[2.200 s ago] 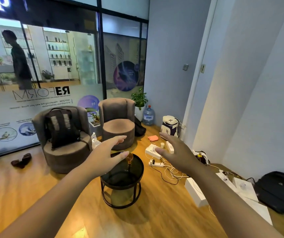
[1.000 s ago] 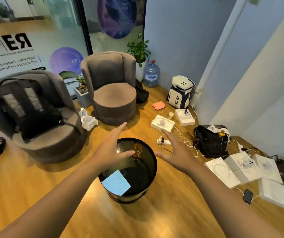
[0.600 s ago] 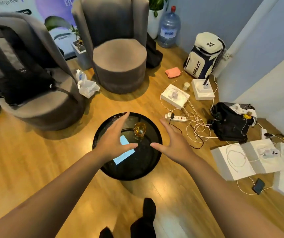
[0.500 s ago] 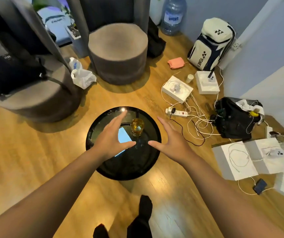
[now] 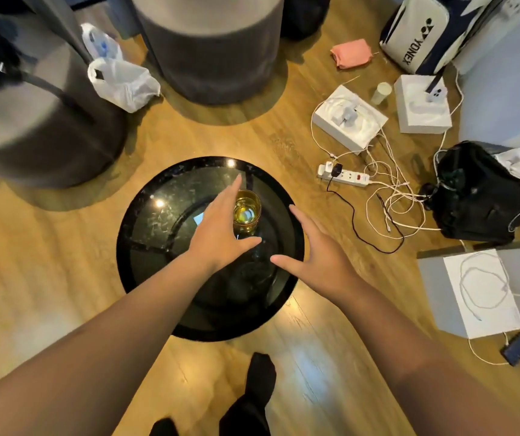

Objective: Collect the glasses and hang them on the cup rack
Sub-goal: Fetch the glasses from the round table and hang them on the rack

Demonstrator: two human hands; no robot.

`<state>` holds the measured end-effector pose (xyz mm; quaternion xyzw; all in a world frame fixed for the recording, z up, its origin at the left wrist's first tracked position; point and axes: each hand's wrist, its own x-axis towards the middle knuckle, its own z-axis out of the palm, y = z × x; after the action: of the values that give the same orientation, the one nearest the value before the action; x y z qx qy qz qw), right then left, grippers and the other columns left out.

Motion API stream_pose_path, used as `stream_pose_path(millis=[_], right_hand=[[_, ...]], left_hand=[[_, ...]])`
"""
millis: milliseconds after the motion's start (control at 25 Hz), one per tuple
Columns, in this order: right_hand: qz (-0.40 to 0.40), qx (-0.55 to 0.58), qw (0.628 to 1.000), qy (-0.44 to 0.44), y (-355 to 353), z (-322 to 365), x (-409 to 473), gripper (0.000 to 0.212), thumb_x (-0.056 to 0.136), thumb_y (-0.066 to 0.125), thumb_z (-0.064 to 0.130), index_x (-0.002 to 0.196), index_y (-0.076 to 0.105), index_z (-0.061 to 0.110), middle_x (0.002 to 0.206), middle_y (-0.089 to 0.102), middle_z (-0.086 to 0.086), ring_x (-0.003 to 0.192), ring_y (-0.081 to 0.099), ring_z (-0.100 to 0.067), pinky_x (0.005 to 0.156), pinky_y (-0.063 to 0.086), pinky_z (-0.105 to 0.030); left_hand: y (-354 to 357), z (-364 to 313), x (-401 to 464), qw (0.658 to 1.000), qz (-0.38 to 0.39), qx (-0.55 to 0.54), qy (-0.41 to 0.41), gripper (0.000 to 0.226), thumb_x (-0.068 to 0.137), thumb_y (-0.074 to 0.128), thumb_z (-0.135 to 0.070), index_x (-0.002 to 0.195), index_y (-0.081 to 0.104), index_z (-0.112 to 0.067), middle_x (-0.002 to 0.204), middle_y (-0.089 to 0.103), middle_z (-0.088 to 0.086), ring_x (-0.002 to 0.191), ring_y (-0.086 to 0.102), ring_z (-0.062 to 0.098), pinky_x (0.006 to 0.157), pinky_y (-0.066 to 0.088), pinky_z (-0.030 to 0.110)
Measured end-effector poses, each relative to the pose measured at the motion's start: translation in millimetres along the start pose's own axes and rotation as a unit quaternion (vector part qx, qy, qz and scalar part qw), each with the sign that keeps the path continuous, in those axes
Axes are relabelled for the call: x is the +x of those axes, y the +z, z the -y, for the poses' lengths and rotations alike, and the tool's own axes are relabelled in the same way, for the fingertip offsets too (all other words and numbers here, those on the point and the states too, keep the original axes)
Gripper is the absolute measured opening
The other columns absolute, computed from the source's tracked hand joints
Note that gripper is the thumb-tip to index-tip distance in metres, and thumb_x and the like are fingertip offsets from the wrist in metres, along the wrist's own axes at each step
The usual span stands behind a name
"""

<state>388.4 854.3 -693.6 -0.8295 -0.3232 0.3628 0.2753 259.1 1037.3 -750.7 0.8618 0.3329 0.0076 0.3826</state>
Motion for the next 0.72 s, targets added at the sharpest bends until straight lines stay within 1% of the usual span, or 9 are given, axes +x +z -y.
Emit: stream_pose_path(millis=[80,160,280,400,480,560,600,680,720], right_hand=[[-0.001,0.013,1.0,0.01,14,-21,2,0.097,0.087,0.084,0.046,0.164,0.025,0.043,0.168,0.037,0.01,0.151,0.039,-0.018,0.117,0.046,-0.05],[-0.007,0.02,1.0,0.014,26,-41,1,0.097,0.087,0.083,0.047,0.163,0.024,0.046,0.168,0.036,0.012,0.152,0.037,-0.016,0.117,0.045,-0.046],[-0.016,0.025,0.999,0.015,38,-59,-2,0.096,0.086,0.084,0.047,0.162,0.025,0.049,0.167,0.035,0.016,0.153,0.035,-0.013,0.114,0.041,-0.037],[-0.015,0.018,1.0,0.016,46,-68,-1,0.096,0.086,0.084,0.047,0.162,0.025,0.049,0.167,0.034,0.018,0.154,0.033,-0.012,0.113,0.038,-0.035],[-0.014,0.021,1.0,0.012,49,-72,1,0.095,0.086,0.084,0.048,0.161,0.026,0.05,0.167,0.035,0.019,0.153,0.034,-0.011,0.111,0.037,-0.033],[-0.014,0.02,1.0,0.009,49,-76,5,0.095,0.085,0.084,0.049,0.161,0.027,0.051,0.165,0.036,0.021,0.151,0.035,-0.008,0.108,0.036,-0.029],[-0.015,0.023,1.0,0.008,48,-78,7,0.094,0.085,0.084,0.049,0.16,0.027,0.051,0.164,0.037,0.021,0.149,0.035,-0.006,0.106,0.035,-0.026],[-0.015,0.032,0.999,0.007,45,-80,12,0.093,0.085,0.085,0.048,0.16,0.029,0.051,0.163,0.038,0.022,0.143,0.035,0.001,0.101,0.033,-0.02],[-0.013,0.032,0.999,0.006,44,-80,14,0.093,0.085,0.085,0.048,0.16,0.03,0.05,0.162,0.038,0.022,0.139,0.034,0.004,0.098,0.032,-0.016]], left_hand=[[19,11,15,1.0,-0.014,-0.001,-0.016,0.129,0.073,0.092,-0.045,0.165,0.002,-0.037,0.172,0.022,-0.001,0.158,0.021,0.023,0.123,0.031,0.053],[39,20,27,0.999,-0.015,0.003,-0.028,0.13,0.073,0.092,-0.045,0.165,0.001,-0.036,0.172,0.02,0.0,0.159,0.018,0.025,0.124,0.029,0.055],[62,25,30,0.999,-0.023,0.017,-0.045,0.13,0.074,0.092,-0.044,0.166,0.0,-0.036,0.171,0.021,-0.004,0.16,0.012,0.03,0.124,0.025,0.054],[75,30,36,0.995,-0.077,0.052,-0.045,0.123,0.077,0.091,-0.041,0.166,0.006,-0.037,0.174,0.009,0.001,0.16,0.009,0.031,0.122,0.027,0.05],[77,35,46,0.992,-0.1,0.048,-0.06,0.122,0.076,0.092,-0.039,0.165,0.009,-0.038,0.174,0.01,0.003,0.159,0.015,0.031,0.12,0.03,0.048],[77,40,58,0.993,-0.085,0.031,-0.07,0.124,0.075,0.093,-0.039,0.165,0.008,-0.038,0.171,0.021,0.004,0.156,0.025,0.029,0.12,0.034,0.048],[77,41,63,0.994,-0.076,0.024,-0.071,0.125,0.074,0.093,-0.038,0.165,0.007,-0.039,0.166,0.029,0.003,0.151,0.034,0.028,0.117,0.039,0.046],[77,45,65,0.995,-0.064,0.021,-0.071,0.123,0.073,0.093,-0.038,0.164,0.009,-0.041,0.153,0.043,0.001,0.136,0.051,0.025,0.102,0.05,0.039],[75,47,62,0.996,-0.06,0.03,-0.067,0.121,0.073,0.092,-0.039,0.163,0.011,-0.042,0.148,0.046,0.0,0.129,0.055,0.023,0.093,0.052,0.035]])
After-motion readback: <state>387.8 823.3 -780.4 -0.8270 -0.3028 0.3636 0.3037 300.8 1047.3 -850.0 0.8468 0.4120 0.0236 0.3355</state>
